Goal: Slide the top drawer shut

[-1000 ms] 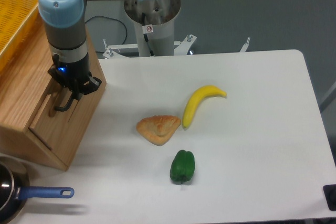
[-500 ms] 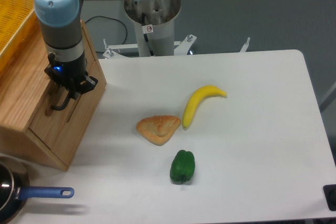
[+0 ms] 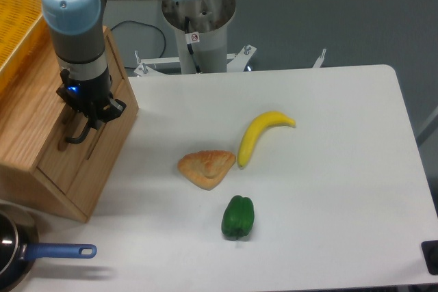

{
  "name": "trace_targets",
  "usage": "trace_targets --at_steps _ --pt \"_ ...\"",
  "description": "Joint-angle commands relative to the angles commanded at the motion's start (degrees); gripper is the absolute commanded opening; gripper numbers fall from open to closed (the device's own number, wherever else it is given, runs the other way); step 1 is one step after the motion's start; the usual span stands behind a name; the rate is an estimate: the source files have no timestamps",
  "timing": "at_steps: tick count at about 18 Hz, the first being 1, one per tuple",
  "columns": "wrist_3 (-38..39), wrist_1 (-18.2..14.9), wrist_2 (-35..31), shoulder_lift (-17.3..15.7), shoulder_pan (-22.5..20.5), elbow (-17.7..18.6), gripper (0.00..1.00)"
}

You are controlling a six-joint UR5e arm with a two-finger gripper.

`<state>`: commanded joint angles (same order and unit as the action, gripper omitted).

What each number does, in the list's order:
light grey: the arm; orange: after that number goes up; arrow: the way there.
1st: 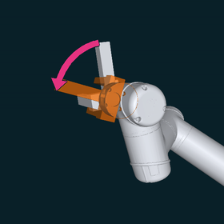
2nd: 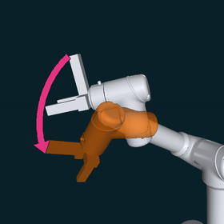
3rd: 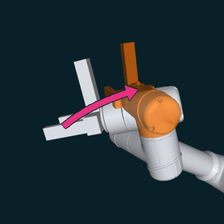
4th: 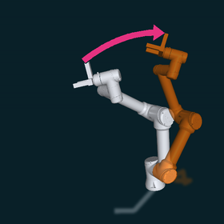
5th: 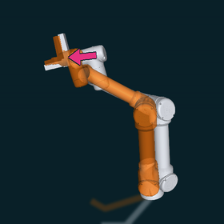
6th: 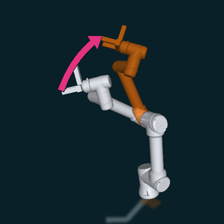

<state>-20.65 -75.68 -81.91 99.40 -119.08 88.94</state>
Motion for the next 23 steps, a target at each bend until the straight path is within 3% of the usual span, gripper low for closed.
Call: trace_targets --at_steps 6,9,11,16,23 --pt "-5.35 -0.08 0.00 -0.61 -8.26 -0.44 0.15" --pt "-9.22 -0.09 -1.66 -0.97 -11.95 -0.17 0.27" --pt "-11.77 0.00 -2.02 -0.88 -14.94 0.00 0.51" --pt "-21.61 0.09 -4.03 -0.44 -21.62 0.70 1.00" --pt "-36.89 -0.09 -8.79 2.36 -30.85 1.14 1.00"
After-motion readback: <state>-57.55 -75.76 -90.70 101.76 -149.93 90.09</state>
